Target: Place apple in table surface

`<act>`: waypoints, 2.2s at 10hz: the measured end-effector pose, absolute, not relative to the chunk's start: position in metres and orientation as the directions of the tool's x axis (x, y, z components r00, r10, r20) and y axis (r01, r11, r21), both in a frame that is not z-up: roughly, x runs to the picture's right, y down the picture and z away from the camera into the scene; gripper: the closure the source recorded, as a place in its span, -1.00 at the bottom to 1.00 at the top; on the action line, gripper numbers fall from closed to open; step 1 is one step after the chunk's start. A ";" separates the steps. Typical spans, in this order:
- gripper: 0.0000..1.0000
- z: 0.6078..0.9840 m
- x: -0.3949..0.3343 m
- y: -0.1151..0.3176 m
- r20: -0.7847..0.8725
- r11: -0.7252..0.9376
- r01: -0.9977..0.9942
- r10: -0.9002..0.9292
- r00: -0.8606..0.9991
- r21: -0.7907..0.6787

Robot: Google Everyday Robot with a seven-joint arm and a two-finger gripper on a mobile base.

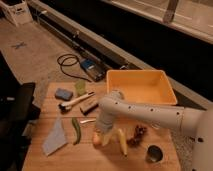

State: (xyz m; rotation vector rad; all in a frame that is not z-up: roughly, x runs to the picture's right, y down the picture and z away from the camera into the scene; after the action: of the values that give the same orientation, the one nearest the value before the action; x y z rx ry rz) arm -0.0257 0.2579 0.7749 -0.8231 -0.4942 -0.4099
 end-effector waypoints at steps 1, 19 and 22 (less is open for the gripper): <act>0.12 0.775 -0.024 0.259 0.558 0.615 0.519 -0.149 0.816 -0.594; -0.42 0.782 0.021 0.211 0.445 0.735 0.379 -0.117 0.888 -0.562; -0.42 0.785 0.023 0.213 0.445 0.730 0.378 -0.113 0.888 -0.569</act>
State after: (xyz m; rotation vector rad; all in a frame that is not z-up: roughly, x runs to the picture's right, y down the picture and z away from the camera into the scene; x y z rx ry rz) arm 0.0226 0.2127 0.7853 -0.7048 -0.3997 -0.2784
